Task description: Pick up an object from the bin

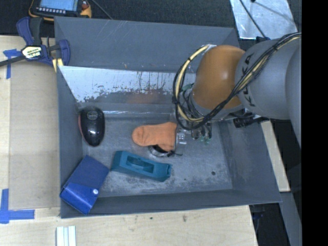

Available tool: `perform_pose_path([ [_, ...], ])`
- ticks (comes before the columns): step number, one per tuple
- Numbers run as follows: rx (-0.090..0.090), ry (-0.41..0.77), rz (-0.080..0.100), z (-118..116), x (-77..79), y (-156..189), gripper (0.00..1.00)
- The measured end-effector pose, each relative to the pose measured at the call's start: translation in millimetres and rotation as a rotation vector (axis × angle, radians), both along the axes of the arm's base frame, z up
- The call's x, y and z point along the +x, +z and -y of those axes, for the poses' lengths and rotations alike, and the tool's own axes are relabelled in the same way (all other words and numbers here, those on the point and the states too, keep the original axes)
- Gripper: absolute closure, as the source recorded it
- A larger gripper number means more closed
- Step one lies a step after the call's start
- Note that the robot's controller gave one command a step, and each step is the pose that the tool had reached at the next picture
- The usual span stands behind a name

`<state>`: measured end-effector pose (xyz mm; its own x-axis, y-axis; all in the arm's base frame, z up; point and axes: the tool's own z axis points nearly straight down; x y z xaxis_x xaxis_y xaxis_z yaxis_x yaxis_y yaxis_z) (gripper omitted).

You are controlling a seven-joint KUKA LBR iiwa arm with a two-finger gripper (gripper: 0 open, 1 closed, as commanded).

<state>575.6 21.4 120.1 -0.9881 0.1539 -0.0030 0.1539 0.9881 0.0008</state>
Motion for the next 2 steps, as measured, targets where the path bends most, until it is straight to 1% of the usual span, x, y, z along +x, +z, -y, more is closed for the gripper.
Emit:
perform_pose_path([
  [1, -0.004, 0.183, -0.016, -29.6, 20.8, -38.3, 1.00],
  [2, -0.003, 0.182, -0.014, -30.0, 21.0, -38.9, 1.00],
])
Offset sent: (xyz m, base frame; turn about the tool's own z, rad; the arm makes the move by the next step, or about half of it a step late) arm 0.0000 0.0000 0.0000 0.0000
